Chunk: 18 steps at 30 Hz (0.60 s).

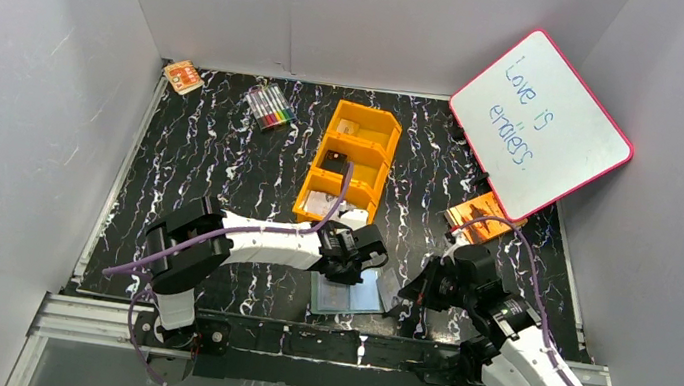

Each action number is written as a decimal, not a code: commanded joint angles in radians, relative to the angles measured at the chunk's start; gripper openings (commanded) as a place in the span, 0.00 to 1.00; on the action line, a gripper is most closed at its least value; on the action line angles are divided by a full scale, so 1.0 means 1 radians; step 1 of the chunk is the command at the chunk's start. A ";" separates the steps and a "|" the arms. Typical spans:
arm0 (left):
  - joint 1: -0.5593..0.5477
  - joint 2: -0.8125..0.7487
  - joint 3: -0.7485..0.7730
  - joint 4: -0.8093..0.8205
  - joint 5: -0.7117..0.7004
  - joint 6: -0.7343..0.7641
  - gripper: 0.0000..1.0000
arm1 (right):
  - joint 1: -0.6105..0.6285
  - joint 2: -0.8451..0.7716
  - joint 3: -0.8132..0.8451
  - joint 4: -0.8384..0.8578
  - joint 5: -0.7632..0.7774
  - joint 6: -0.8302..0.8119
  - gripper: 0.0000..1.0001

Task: Put the credit cards into the card holder

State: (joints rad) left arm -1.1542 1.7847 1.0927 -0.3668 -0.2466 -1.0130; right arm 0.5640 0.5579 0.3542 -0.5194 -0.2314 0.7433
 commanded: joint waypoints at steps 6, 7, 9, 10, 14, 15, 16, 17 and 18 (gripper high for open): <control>-0.016 0.056 -0.049 -0.087 0.041 0.008 0.00 | 0.001 0.030 -0.021 0.072 -0.056 -0.018 0.00; -0.016 0.056 -0.049 -0.087 0.041 0.008 0.00 | 0.001 0.034 -0.024 0.080 -0.066 -0.018 0.00; -0.016 0.056 -0.049 -0.087 0.041 0.009 0.00 | 0.002 0.038 -0.029 0.095 -0.082 -0.015 0.00; -0.016 0.055 -0.049 -0.086 0.041 0.009 0.00 | 0.001 0.037 -0.030 0.104 -0.090 -0.012 0.00; -0.016 0.046 -0.046 -0.091 0.034 0.010 0.00 | 0.002 0.022 -0.038 0.160 -0.141 0.006 0.00; -0.016 0.043 -0.044 -0.095 0.030 0.009 0.00 | 0.002 0.024 -0.039 0.176 -0.156 0.009 0.00; -0.016 0.038 -0.038 -0.103 0.024 0.009 0.00 | 0.001 0.029 -0.040 0.187 -0.170 0.010 0.00; -0.016 0.032 -0.032 -0.110 0.018 0.012 0.02 | 0.001 0.041 -0.040 0.195 -0.180 0.010 0.00; -0.016 0.026 -0.021 -0.117 0.012 0.013 0.08 | 0.002 0.052 -0.042 0.205 -0.191 0.010 0.00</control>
State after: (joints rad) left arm -1.1542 1.7836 1.0935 -0.3698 -0.2474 -1.0130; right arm 0.5640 0.5926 0.3141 -0.4149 -0.3439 0.7494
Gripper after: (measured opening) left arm 0.016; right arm 0.029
